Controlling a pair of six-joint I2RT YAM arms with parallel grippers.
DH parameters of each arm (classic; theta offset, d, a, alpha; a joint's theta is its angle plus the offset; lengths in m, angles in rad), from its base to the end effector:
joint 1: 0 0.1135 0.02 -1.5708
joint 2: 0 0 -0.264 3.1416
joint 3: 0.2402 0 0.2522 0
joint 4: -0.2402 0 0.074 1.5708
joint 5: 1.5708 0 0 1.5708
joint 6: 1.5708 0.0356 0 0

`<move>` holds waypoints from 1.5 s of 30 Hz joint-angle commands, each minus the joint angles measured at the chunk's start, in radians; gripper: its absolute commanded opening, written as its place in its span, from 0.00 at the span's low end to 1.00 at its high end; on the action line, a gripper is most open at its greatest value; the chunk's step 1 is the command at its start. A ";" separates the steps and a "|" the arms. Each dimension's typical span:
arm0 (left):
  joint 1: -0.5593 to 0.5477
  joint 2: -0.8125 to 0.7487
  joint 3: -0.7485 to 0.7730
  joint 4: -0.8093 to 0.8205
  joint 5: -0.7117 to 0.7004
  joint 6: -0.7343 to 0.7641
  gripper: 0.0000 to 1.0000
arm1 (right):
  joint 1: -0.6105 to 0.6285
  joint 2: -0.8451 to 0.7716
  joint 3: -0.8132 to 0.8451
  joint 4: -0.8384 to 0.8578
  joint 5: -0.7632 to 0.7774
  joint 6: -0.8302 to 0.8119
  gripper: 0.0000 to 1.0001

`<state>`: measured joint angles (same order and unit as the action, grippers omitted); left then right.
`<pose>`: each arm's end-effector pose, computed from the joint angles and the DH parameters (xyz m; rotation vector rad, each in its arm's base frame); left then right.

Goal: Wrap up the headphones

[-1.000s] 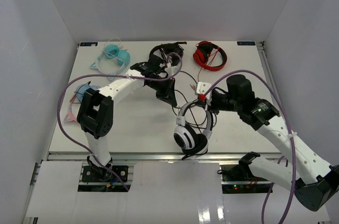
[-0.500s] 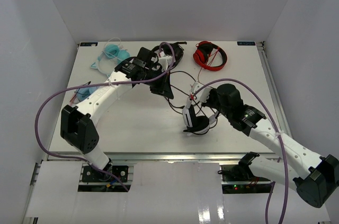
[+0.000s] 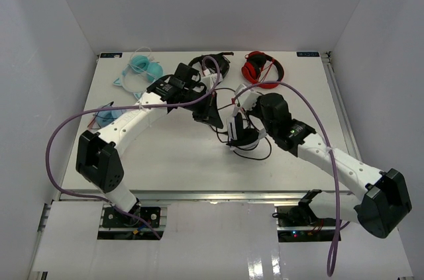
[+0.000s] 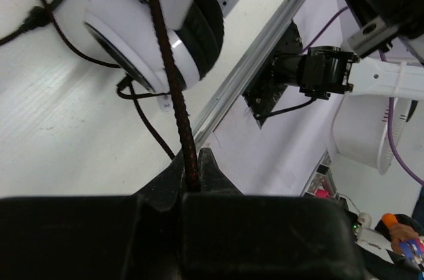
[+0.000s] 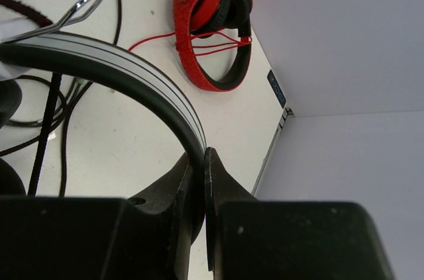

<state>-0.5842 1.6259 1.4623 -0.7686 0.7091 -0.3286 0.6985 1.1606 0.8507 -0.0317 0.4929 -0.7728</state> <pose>0.2760 -0.2103 0.3153 0.6479 2.5416 -1.2445 0.2142 0.1579 0.3027 -1.0111 1.6129 -0.5203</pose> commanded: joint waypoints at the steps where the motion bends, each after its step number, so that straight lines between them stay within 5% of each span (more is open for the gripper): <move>1: -0.061 -0.045 0.020 0.037 0.116 -0.044 0.00 | -0.065 0.084 0.133 0.101 0.190 0.042 0.08; 8: -0.072 0.005 0.049 -0.015 0.048 0.015 0.00 | -0.111 0.115 0.222 0.115 0.153 0.068 0.08; 17: -0.069 0.100 0.163 -0.145 -0.313 0.138 0.00 | -0.111 -0.004 0.164 -0.011 -0.077 -0.049 0.08; 32: -0.077 0.095 0.210 -0.160 -0.513 0.199 0.00 | -0.111 0.012 0.239 -0.138 -0.182 -0.001 0.08; 41: -0.075 -0.009 0.088 -0.027 -0.267 0.127 0.00 | -0.115 0.059 0.191 0.129 0.036 0.045 0.08; 45: -0.078 -0.047 0.030 0.062 -0.118 0.019 0.00 | -0.124 0.137 0.224 0.166 0.069 0.191 0.08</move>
<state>-0.6567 1.6812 1.5322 -0.8280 0.3901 -0.2036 0.5851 1.2451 1.0232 -0.0655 0.4674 -0.7400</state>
